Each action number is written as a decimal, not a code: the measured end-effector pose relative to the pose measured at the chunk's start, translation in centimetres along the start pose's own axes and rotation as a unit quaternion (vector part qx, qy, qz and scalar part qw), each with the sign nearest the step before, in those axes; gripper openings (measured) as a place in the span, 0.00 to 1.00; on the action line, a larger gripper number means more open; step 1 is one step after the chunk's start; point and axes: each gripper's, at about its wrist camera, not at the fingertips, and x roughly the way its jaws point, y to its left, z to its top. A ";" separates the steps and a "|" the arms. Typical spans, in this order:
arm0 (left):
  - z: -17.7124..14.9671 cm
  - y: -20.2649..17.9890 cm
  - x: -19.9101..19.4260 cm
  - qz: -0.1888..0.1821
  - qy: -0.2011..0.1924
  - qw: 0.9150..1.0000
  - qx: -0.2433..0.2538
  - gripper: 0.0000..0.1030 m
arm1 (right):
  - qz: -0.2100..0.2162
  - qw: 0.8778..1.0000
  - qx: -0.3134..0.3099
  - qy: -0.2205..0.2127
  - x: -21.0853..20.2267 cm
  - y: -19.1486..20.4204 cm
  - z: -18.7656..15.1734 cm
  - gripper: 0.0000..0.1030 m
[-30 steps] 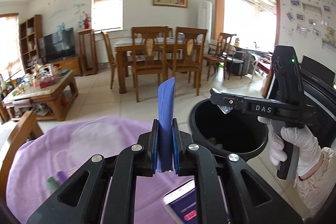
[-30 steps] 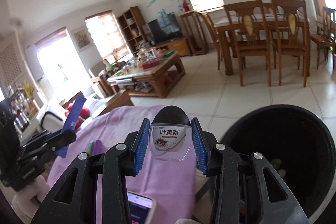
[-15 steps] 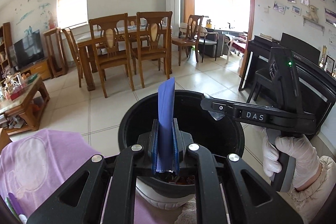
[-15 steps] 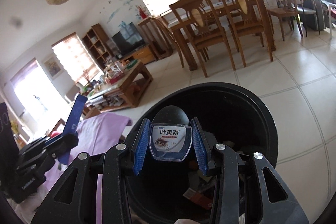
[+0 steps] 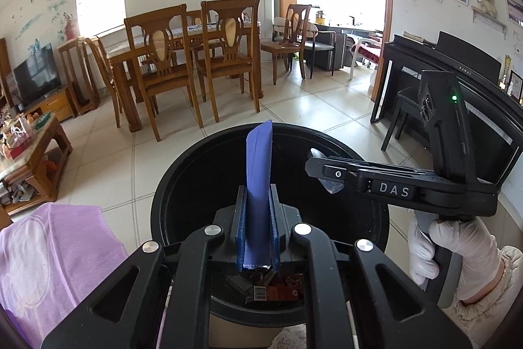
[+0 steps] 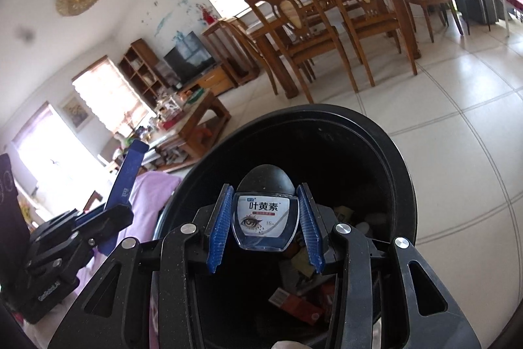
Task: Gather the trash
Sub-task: 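Carry both items over the black bin and open both tools to drop them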
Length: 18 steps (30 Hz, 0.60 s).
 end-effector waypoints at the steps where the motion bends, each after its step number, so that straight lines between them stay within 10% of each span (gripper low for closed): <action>1: 0.1 -0.1 0.2 0.000 0.001 1.000 0.001 0.15 | -0.001 1.000 0.001 0.001 0.1 -0.1 0.0 0.39; 6: 0.2 -0.6 0.5 0.006 0.011 1.000 0.003 0.25 | -0.007 1.000 0.005 0.002 -0.1 0.8 -0.4 0.42; 9: 0.2 -0.8 -0.3 0.025 -0.007 1.000 0.005 0.83 | -0.004 1.000 0.008 0.003 -0.1 1.2 -0.3 0.67; 18: -0.2 -0.3 -3.7 0.051 -0.041 0.998 0.009 0.92 | -0.007 1.000 -0.010 -0.006 -0.5 3.7 -1.0 0.68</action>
